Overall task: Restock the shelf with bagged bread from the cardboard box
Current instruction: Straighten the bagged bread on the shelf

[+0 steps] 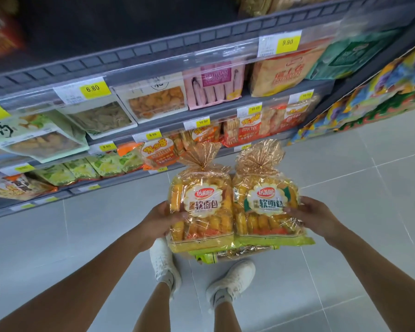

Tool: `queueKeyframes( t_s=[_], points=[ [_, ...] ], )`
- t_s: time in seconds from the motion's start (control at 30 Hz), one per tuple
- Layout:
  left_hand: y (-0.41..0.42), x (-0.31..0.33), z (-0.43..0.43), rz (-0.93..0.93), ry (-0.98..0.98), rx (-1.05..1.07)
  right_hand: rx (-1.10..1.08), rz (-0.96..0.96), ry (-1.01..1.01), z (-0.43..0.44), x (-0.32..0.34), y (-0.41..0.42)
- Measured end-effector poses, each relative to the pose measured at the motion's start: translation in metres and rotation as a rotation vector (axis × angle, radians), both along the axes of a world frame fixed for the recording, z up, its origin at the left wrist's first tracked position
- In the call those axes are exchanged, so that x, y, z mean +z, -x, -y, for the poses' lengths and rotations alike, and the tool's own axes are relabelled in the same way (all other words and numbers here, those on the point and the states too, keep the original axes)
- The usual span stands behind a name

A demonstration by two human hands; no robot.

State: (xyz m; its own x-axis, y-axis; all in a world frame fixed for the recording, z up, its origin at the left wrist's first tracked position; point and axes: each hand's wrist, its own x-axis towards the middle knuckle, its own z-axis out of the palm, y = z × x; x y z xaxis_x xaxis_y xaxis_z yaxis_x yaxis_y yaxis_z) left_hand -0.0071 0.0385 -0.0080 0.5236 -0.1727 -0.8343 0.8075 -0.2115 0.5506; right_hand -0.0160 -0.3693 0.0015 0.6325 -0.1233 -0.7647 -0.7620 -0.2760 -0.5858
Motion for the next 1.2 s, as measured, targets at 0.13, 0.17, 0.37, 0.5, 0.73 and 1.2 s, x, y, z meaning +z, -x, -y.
queueKeyframes(
  t_s=[0.13, 0.17, 0.37, 0.5, 0.73, 1.2],
  points=[
    [-0.011, 0.020, -0.010, 0.044, 0.003, 0.039, 0.007, 0.028, -0.020, -0.006, 0.017, -0.007],
    [-0.014, 0.024, -0.014, 0.056, -0.010, 0.027, 0.005, 0.034, -0.024, -0.007, 0.021, -0.010],
    [-0.040, 0.075, -0.037, 0.148, -0.015, 0.029, 0.017, 0.097, -0.031, -0.015, 0.059, -0.031],
    [-0.054, 0.110, -0.061, 0.237, -0.026, 0.084, 0.062, 0.169, -0.010, -0.021, 0.096, -0.053],
    [-0.077, 0.179, -0.090, 0.386, -0.030, 0.167, 0.069, 0.287, -0.035, -0.057, 0.172, -0.095],
    [-0.114, 0.245, -0.146, 0.524, 0.027, 0.279, 0.164, 0.474, -0.116, -0.112, 0.237, -0.191]
  ],
)
